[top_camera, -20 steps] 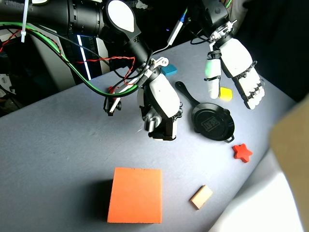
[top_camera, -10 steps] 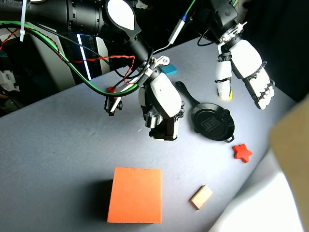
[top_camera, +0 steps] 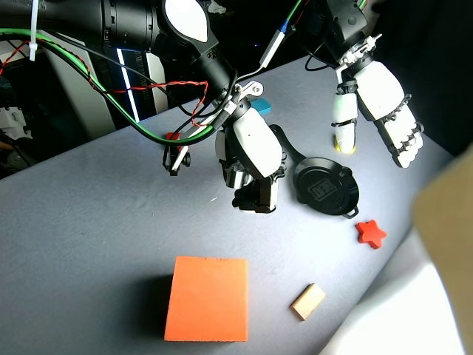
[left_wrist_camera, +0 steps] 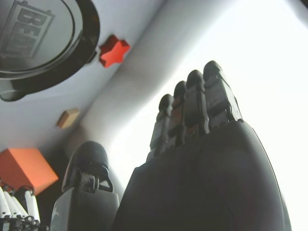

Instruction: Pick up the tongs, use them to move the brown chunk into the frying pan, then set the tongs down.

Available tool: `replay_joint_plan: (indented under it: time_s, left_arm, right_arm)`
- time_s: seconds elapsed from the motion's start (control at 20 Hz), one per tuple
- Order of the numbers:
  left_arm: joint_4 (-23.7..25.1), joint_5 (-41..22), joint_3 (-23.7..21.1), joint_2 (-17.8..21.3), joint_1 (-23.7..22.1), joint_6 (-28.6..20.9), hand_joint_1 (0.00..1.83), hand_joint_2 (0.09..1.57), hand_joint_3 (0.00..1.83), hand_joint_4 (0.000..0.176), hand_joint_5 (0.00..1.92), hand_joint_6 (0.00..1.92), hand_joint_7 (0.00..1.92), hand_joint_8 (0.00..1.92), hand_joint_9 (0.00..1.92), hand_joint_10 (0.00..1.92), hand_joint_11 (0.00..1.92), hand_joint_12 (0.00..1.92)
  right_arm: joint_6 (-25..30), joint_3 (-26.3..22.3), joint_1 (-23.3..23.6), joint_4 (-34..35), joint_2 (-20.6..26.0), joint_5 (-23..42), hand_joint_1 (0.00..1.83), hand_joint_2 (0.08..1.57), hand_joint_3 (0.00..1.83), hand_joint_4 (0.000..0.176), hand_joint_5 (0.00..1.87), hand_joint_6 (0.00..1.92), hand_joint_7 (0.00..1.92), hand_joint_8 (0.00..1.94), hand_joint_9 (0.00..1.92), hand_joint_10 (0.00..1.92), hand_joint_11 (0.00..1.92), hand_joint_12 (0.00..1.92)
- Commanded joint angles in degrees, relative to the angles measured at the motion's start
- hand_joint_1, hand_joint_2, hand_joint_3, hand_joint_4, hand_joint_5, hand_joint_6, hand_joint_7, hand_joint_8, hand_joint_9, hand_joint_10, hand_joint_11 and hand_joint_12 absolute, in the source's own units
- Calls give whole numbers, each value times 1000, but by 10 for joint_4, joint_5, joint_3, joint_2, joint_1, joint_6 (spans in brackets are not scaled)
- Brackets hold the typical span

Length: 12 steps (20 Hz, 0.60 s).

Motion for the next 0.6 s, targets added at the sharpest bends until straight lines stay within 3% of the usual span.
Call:
replay_joint_plan:
  time_s: [0.0, 0.25, 0.55]
  left_arm:
    - [36, -32, 4, 7, -2, 1, 0, 1287, 4, 19, 7, 1, 23, 2, 22, 3, 10, 6]
    - [36, -32, 10, 7, 6, 1, 0, 1278, 0, 17, 36, 11, 53, 12, 47, 13, 26, 13]
    - [42, -27, 16, 9, 19, 1, 0, 1278, 0, 18, 30, 7, 32, 0, 29, 3, 14, 13]
  right_arm:
    - [4, 4, 13, -47, 1, 12, 1230, 1094, 0, 11, 973, 1015, 1105, 804, 1075, 639, 645, 1475]
    - [27, 49, 37, -47, -17, 50, 1237, 1085, 0, 2, 982, 998, 1136, 756, 1094, 623, 653, 1465]
    - [33, 141, 48, -47, -73, 95, 1230, 1095, 0, 9, 969, 1029, 1104, 803, 1081, 635, 643, 1476]
